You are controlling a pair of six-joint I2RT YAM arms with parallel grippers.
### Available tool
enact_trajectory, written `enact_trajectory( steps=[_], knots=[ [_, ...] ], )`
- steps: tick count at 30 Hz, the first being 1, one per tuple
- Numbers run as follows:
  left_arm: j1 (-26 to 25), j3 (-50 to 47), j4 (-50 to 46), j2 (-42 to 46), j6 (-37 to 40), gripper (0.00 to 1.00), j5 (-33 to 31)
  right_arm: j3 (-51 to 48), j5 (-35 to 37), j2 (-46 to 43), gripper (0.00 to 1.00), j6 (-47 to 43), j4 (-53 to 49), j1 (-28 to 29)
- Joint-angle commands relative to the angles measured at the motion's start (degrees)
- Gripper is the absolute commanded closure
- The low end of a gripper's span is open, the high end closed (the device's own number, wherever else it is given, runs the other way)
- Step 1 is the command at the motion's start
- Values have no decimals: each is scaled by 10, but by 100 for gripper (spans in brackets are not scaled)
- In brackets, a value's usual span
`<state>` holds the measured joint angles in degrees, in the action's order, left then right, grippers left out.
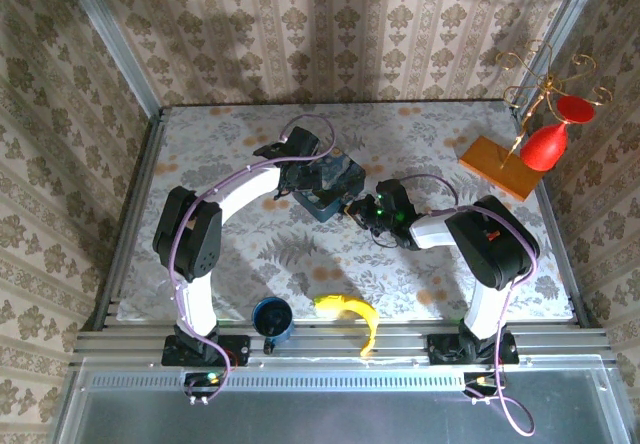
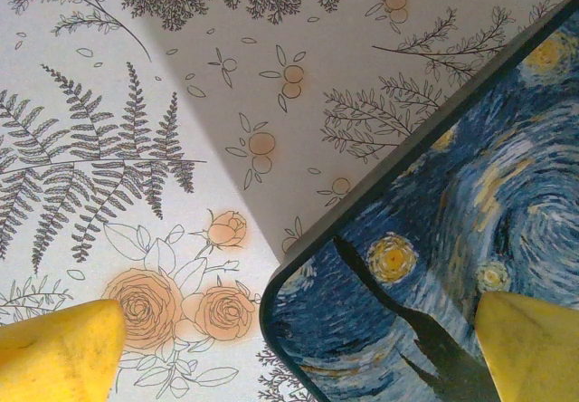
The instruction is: Unlock the padlock with the key
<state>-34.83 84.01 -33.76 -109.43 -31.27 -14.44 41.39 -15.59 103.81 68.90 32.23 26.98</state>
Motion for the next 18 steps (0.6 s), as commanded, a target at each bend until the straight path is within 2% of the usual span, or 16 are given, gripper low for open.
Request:
enact_trajectory(
  steps=[1, 18],
  knots=[
    [6, -27, -67, -9, 16, 0, -18, -8, 20, 12, 100, 13, 26, -7],
    [7, -24, -70, -10, 19, 0, -19, -8, 30, 15, 100, 23, 37, -13]
  ],
)
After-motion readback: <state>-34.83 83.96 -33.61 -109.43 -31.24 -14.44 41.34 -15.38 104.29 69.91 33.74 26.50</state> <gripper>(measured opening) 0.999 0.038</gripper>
